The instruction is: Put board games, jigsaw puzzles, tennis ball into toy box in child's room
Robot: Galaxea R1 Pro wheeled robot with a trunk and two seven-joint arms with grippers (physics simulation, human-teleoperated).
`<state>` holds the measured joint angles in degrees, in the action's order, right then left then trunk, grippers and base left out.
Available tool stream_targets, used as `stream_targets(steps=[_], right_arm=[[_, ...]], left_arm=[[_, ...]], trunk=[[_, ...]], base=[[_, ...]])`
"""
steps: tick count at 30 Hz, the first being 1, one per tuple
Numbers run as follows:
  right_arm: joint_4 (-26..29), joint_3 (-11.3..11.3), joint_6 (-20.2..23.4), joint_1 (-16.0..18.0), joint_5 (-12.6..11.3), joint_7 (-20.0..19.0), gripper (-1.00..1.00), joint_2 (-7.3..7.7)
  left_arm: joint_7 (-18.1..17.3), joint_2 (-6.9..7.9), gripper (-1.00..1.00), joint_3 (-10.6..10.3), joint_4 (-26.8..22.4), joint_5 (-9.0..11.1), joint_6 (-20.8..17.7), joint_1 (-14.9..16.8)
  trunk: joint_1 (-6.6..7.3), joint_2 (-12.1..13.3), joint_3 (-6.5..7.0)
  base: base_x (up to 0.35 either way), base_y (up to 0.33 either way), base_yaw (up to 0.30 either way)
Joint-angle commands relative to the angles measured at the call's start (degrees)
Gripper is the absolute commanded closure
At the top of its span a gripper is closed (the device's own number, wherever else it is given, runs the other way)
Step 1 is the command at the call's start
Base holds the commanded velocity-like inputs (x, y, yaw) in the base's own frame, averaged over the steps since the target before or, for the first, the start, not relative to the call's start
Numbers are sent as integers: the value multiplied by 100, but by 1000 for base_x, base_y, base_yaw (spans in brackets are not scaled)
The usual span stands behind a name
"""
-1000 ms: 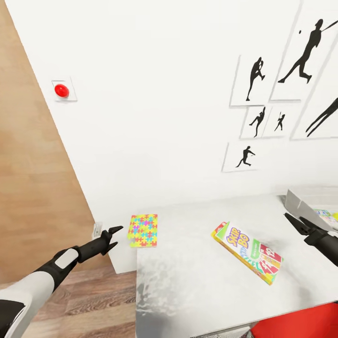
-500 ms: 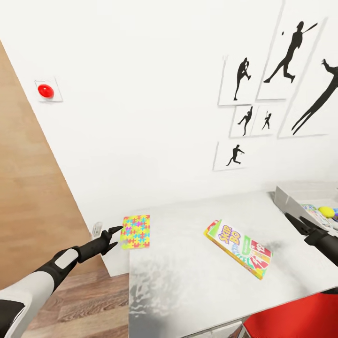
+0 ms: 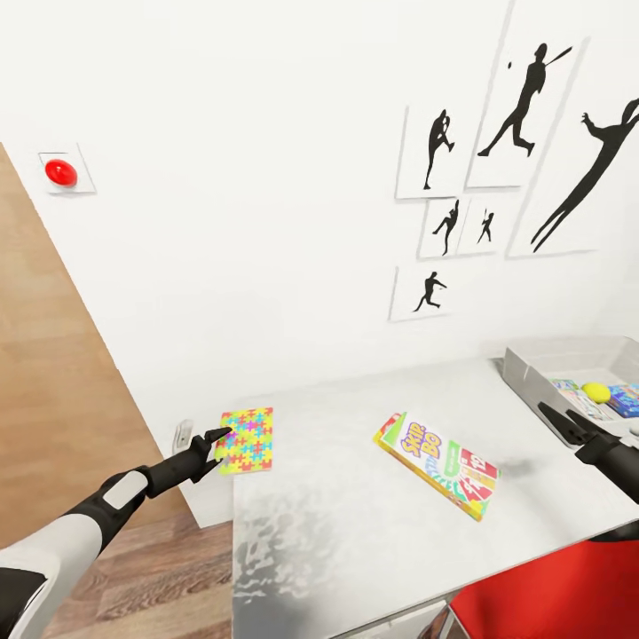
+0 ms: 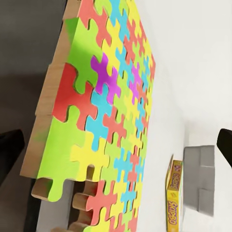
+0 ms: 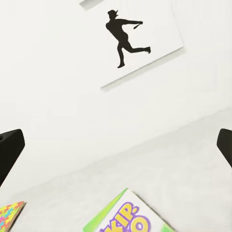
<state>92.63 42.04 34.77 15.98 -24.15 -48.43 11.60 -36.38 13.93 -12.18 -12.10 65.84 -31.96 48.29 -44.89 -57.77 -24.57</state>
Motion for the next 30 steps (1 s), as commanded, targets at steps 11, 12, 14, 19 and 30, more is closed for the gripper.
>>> stream_targets(steps=[11,12,14,19,30], right_arm=[[0,6,23,-5,-28,-9,-100,-8],[0,6,22,-6,-28,-9,-100,-8],[0,6,22,-7,-28,-9,-100,-8],[0,2,13,-7,-28,-9,-100,-9],[0,-13,-113,-22,-28,-104,-100,-4]], left_arm=[[-548,0,100,-88,-66,69,14,-21],[-598,-1,100,-89,-72,69,11,-21],[-657,-3,100,-91,-88,70,8,-21],[-961,-40,100,-93,-500,75,-37,-71],[-954,-108,100,-106,-2451,94,-336,-1085]], trunk=[[0,-4,-6],[0,-4,-6],[0,-4,-6],[0,-4,-6],[0,-4,-6]], base=[[0,0,-1],[0,0,0],[0,0,0],[0,0,0],[0,0,0]])
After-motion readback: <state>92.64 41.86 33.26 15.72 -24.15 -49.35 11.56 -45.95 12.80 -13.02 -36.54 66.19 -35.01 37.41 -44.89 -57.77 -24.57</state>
